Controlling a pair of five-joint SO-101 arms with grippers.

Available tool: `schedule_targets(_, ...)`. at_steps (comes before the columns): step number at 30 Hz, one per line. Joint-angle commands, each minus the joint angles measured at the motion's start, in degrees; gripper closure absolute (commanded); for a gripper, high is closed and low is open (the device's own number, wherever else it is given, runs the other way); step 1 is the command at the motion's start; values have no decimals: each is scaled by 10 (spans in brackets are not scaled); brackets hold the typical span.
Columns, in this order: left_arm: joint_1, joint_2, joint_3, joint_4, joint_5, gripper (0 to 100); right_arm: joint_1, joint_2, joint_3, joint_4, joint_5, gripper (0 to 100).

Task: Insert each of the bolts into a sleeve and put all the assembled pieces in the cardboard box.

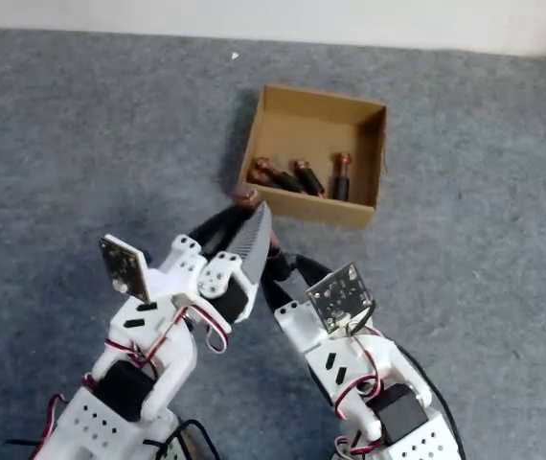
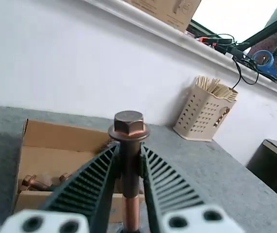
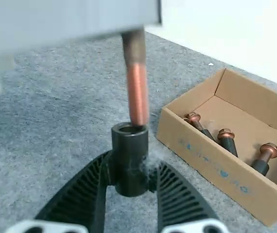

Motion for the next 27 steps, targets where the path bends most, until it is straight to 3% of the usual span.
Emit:
schedule_targets(1, 12, -4, 7, -28, -9, 995, -7, -10, -5, -10, 7, 994)
schedule_targets(27, 28, -8, 14, 53, -8, 993, 28, -10, -4, -10, 8, 994)
